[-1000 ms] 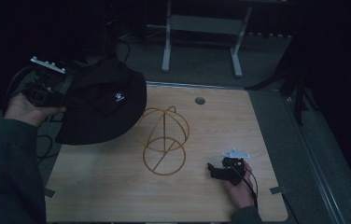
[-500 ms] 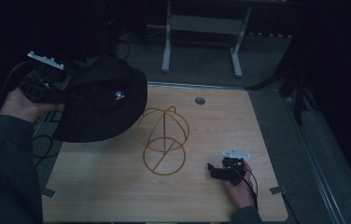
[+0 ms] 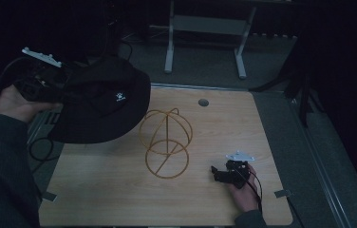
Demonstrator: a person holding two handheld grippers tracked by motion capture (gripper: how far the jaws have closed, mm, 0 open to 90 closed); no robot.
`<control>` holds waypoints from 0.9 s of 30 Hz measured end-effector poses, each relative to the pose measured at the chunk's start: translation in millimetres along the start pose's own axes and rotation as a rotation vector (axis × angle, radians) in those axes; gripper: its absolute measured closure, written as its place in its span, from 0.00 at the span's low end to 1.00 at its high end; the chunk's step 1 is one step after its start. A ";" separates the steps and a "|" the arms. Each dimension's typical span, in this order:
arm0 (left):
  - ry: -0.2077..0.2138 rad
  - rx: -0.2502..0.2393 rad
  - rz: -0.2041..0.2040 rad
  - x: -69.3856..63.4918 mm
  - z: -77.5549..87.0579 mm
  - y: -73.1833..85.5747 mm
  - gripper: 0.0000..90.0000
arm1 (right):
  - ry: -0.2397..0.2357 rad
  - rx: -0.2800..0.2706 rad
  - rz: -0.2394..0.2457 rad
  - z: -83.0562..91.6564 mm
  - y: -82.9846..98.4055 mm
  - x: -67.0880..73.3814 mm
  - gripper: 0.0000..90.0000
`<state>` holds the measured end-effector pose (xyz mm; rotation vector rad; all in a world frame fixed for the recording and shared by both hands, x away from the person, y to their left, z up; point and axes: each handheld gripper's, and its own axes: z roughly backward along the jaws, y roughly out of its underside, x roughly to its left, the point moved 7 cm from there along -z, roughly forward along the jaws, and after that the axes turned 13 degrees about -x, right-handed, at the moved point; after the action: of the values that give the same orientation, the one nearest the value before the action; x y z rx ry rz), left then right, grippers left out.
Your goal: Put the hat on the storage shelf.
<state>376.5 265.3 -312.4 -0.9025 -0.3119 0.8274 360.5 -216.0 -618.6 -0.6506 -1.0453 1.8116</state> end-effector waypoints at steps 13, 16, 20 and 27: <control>0.039 -0.050 0.004 -7.0 9.6 -8.9 0.98 | 0.000 0.002 0.000 0.2 0.0 0.0 0.14; 0.059 -0.065 0.006 -10.2 8.7 -12.0 0.98 | 0.001 0.001 -0.001 0.1 0.0 0.0 0.14; 0.090 -0.084 0.004 -16.0 7.3 -17.4 0.98 | 0.001 0.001 -0.002 0.1 0.0 0.1 0.14; 0.112 -0.108 -0.011 -29.1 10.0 -27.2 0.98 | 0.001 -0.001 -0.003 0.0 -0.1 0.2 0.14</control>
<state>365.3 239.9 -282.2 -1.0435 -0.2659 0.7523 360.5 -215.8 -618.5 -0.6496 -1.0459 1.8086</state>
